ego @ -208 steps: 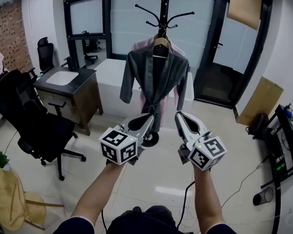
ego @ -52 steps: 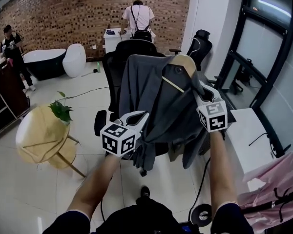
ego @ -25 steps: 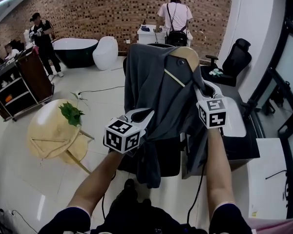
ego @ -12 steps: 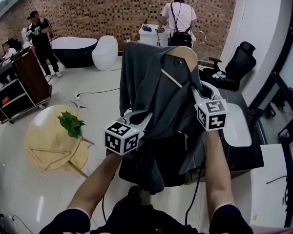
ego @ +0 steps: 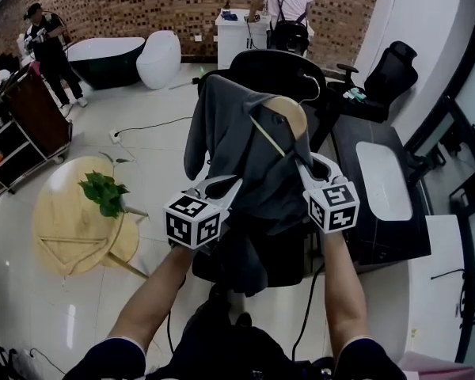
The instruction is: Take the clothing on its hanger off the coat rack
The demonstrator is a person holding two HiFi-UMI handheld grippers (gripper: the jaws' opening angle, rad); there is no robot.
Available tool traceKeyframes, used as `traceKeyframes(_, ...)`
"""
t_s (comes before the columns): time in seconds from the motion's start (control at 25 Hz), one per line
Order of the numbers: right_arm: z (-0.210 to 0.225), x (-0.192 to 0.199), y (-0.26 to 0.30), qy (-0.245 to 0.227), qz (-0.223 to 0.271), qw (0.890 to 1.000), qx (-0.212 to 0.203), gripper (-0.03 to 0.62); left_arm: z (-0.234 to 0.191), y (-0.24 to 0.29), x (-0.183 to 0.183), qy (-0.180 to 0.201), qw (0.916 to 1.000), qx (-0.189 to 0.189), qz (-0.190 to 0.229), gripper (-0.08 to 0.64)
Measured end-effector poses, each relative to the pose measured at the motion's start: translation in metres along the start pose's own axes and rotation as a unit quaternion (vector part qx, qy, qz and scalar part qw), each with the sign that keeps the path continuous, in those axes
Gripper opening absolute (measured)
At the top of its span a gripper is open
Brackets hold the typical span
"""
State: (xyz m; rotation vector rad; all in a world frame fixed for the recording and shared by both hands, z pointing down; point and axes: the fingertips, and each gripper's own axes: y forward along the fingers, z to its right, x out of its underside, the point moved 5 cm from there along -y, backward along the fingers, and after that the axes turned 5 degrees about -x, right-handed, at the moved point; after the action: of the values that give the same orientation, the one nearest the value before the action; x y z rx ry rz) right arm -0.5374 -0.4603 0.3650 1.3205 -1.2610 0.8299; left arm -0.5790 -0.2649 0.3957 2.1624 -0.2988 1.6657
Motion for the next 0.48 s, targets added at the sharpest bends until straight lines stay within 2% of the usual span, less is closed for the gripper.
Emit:
traceKeyframes(0.16,-0.01,0.039,0.004,0.046,-0.021,0.998,-0.032,0.058,0.001,-0.002,0.027,-0.02,0.9996,-0.004,-0.017,0.012)
traceKeyframes(0.48,-0.041,0.099,0.01,0.097,-0.063,0.99,-0.086,0.058,0.004,-0.011,0.079,-0.064,0.9965,-0.025,-0.047,0.012)
